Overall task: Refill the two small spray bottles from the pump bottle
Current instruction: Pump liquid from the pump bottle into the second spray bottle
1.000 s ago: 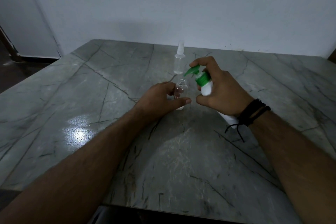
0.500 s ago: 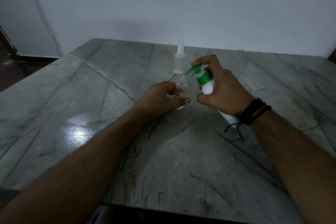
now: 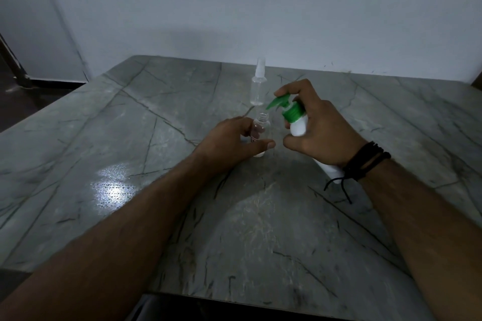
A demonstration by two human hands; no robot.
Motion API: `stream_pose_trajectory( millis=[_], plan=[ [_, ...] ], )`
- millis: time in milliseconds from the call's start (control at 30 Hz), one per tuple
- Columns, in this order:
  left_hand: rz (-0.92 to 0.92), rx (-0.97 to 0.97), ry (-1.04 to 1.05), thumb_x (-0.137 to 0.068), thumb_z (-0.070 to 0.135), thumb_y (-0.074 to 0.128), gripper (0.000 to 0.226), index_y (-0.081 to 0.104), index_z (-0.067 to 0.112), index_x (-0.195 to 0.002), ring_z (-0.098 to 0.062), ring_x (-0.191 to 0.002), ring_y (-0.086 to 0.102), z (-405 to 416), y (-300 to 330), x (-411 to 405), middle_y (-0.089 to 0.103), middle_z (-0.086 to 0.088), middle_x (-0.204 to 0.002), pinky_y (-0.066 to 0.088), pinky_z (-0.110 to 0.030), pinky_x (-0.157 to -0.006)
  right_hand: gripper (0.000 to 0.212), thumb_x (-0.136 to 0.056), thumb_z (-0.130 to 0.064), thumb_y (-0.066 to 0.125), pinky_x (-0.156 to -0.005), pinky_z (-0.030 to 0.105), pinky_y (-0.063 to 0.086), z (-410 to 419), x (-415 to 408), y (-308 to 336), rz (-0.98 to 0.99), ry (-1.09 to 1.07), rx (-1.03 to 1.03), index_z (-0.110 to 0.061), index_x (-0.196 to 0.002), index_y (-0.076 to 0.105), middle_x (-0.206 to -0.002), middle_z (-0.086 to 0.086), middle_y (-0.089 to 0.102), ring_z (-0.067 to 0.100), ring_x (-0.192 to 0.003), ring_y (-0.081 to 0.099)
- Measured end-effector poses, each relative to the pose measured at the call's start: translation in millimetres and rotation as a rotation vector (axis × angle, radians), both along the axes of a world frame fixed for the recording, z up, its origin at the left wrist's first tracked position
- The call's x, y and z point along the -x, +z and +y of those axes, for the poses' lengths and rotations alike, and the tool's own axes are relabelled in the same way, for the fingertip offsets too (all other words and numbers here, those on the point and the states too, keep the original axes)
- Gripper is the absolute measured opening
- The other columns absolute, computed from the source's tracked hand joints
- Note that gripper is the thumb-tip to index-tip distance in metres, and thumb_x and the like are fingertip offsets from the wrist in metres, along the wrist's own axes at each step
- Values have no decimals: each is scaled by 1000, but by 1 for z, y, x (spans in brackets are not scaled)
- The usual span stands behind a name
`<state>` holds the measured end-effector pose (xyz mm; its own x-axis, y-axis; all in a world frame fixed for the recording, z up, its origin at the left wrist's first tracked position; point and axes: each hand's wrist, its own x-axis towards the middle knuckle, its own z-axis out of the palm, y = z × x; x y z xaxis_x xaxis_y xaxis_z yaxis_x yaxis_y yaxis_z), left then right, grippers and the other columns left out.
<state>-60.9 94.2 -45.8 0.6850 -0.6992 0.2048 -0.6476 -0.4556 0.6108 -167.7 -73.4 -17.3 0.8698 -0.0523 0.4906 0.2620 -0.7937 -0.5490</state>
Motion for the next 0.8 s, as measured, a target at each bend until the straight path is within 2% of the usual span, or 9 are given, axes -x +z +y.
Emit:
stream_pose_trajectory(
  millis=[100, 233, 433, 533, 667, 800],
  plan=[
    [4, -7, 2, -81, 52, 70, 46, 65, 22, -115, -10, -104, 57, -1, 0, 0, 63, 3, -119, 49, -29, -87, 72, -70, -1, 76, -64, 34, 53, 0, 1, 1, -7, 8, 6, -23, -132, 44, -82, -7, 61, 20, -70, 64],
    [10, 8, 3, -80, 52, 71, 45, 65, 22, -112, -9, -103, 57, 0, -1, 0, 63, 4, -117, 48, -29, -87, 68, -70, -1, 76, -65, 41, 52, 0, 0, 1, 9, 2, -7, -24, -127, 45, -83, 4, 64, 22, -70, 64],
    [-7, 2, 6, -80, 54, 70, 44, 65, 24, -112, -6, -97, 55, -1, -3, -3, 63, 5, -116, 43, -18, -74, 74, -69, 0, 76, -65, 37, 52, 1, 1, 2, -5, 6, 0, -24, -132, 44, -81, 0, 63, 20, -70, 64],
    [-6, -17, 10, -80, 54, 70, 47, 65, 22, -115, -7, -99, 55, -2, -3, -2, 63, 5, -117, 44, -23, -77, 70, -70, 0, 76, -65, 41, 51, 1, 0, 1, 7, 10, 2, -23, -128, 45, -82, 4, 64, 22, -69, 64],
    [-2, -10, 9, -80, 54, 70, 48, 65, 23, -116, -7, -99, 55, -1, -2, -2, 63, 5, -118, 46, -25, -82, 71, -70, -1, 76, -64, 35, 52, 0, 0, 1, -6, 5, 3, -24, -128, 44, -82, 0, 63, 16, -69, 64],
    [-3, 5, 11, -80, 54, 70, 47, 65, 24, -115, -6, -98, 55, -1, -3, -2, 63, 7, -115, 44, -22, -77, 72, -69, 0, 76, -64, 31, 51, -1, 1, 1, -10, 3, -3, -25, -129, 44, -82, 1, 63, 15, -69, 63]
  ],
)
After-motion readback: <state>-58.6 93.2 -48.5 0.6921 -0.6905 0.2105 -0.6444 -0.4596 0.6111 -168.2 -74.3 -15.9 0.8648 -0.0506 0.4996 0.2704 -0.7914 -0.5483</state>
